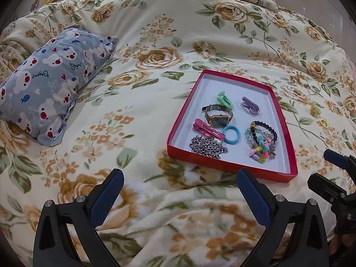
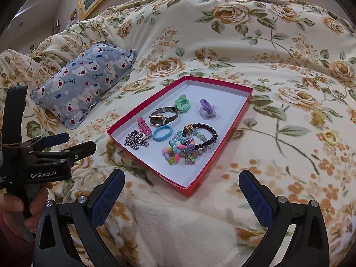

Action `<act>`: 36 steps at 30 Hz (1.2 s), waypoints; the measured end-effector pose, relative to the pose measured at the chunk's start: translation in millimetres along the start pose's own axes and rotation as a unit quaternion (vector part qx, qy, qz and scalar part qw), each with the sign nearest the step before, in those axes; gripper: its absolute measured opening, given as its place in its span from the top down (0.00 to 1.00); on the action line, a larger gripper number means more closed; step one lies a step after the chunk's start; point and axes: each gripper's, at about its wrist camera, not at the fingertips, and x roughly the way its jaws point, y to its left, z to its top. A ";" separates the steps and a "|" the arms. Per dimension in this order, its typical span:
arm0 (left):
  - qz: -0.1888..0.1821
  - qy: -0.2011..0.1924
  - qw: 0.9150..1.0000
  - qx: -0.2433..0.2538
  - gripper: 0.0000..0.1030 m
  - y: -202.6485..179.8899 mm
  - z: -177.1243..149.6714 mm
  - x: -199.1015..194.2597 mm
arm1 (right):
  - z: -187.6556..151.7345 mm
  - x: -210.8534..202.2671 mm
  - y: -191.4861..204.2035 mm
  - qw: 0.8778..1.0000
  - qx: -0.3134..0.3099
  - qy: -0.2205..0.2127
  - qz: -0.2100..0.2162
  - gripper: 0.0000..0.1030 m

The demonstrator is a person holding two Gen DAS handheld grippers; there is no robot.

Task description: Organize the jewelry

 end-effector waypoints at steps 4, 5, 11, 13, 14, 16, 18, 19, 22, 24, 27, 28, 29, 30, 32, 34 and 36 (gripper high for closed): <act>0.001 -0.003 1.000 0.001 0.01 -0.1 -0.2 -1.2 | 0.7 -0.7 0.6 1.000 0.000 -0.002 0.003 0.00; 0.002 -0.004 1.000 0.001 0.01 -0.3 -0.2 -1.5 | 0.8 -1.0 0.7 1.000 0.001 -0.002 0.003 0.00; 0.000 -0.003 1.000 0.005 0.01 -0.3 -0.5 -2.1 | 2.6 -3.1 2.2 1.000 -0.001 -0.006 0.005 0.00; 0.001 -0.004 1.000 0.006 0.01 -0.3 -0.6 -3.1 | 2.9 -3.1 2.6 1.000 -0.002 -0.006 0.006 0.00; 0.001 -0.004 1.000 0.006 0.01 -0.6 -0.7 -3.6 | 2.9 -3.1 3.0 1.000 -0.002 -0.006 0.006 0.00; 0.001 -0.005 1.000 0.006 0.01 -0.7 -0.6 -3.9 | 3.0 -3.3 3.4 1.000 -0.002 -0.006 0.006 0.00; 0.000 -0.006 1.000 0.005 0.01 -0.9 -0.5 -4.9 | 3.0 -3.6 4.6 1.000 -0.003 -0.005 0.006 0.00; 0.000 -0.006 1.000 0.006 0.01 -1.0 -0.4 -5.1 | 3.1 -3.8 5.3 1.000 -0.004 -0.005 0.006 0.00; 0.001 -0.007 1.000 0.007 0.01 -1.1 -0.6 -5.9 | 3.3 -4.1 6.6 1.000 -0.006 -0.005 0.007 0.00; 0.002 -0.009 1.000 0.008 0.01 -1.3 -0.6 -7.4 | 3.4 -4.2 6.7 1.000 -0.006 -0.005 0.007 0.00; 0.001 -0.010 1.000 0.008 0.01 -1.0 -0.9 -8.6 | 3.5 -4.3 7.2 1.000 -0.007 -0.005 0.007 0.00; 0.001 -0.011 1.000 0.009 0.01 -0.9 -1.0 -8.8 | 3.5 -4.4 6.9 1.000 -0.007 -0.005 0.007 0.00; 0.000 -0.011 1.000 0.009 0.01 -0.8 -0.8 -9.1 | 3.6 -4.7 7.3 1.000 -0.007 -0.006 0.007 0.00; 0.000 -0.011 1.000 0.009 0.01 -1.0 -1.0 -9.5 | 3.6 -4.7 8.1 1.000 -0.008 -0.006 0.008 0.00; 0.000 -0.012 1.000 0.010 0.01 -1.0 -1.0 -9.9 | 3.8 -5.3 8.7 1.000 -0.009 -0.006 0.008 0.00; -0.001 -0.012 1.000 0.012 0.01 -1.6 -1.1 -10.1 | 4.2 -5.7 8.8 1.000 -0.009 -0.005 0.008 0.00; -0.001 -0.012 1.000 0.012 0.01 -1.5 -1.3 -10.6 | 4.2 -5.8 8.9 1.000 -0.009 -0.006 0.008 0.00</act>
